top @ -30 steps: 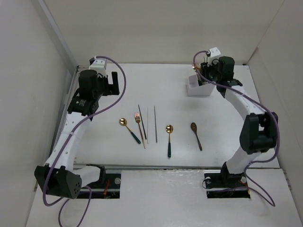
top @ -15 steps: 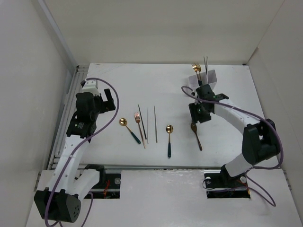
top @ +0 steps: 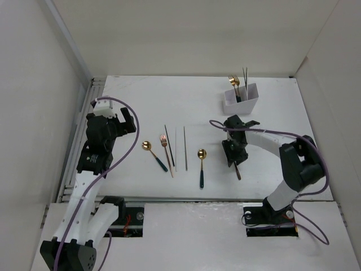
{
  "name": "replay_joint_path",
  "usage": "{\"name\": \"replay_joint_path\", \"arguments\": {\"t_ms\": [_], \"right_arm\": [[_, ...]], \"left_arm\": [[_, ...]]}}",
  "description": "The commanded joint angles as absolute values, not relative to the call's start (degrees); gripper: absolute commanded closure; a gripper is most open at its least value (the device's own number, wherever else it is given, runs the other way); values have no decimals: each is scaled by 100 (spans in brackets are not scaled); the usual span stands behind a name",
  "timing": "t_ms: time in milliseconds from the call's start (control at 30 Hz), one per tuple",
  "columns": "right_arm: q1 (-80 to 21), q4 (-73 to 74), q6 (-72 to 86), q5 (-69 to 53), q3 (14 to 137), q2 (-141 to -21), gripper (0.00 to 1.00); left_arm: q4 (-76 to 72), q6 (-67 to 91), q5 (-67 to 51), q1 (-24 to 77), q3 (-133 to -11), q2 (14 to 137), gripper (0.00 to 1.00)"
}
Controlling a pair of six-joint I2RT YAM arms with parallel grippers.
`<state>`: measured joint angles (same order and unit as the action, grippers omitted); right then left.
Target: Sort the eating utensils into containers
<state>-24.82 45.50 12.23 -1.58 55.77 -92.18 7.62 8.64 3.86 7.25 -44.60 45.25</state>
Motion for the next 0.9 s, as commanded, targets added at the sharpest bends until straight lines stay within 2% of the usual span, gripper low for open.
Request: {"name": "replay_joint_path", "arguments": {"t_ms": [0,167,200,267,433,567,667,733,867], "right_arm": [[-2443,4359,1239,148,5624,-9588,55],[-2391,4166,1239,281,5686,-9642,78],[-2391,4105,1239,281,5687,-9642,89],[-2391,4044,1239,282,5748,-9642,100],[-2548,3701,739,53,6160,-8994,100],[-2497,2455,-190,53,6275,-8037,100],[-2233,752,-728,-79,6144,-7691,100],[-1962,-655,-1124,-158,6073,-7690,100],[-1416,-1222,-1187,-500,7088,-8769,100]], "left_arm": [[439,923,466,712,-4430,4368,0],[492,923,466,712,-4377,4315,0],[492,923,466,712,-4377,4315,0],[492,923,466,712,-4377,4315,0],[492,923,466,712,-4377,4315,0],[431,923,466,712,-4324,4377,0],[431,923,413,660,-4324,4491,0],[431,923,352,607,-4376,4553,0],[431,976,220,502,-4491,4780,0]]}}
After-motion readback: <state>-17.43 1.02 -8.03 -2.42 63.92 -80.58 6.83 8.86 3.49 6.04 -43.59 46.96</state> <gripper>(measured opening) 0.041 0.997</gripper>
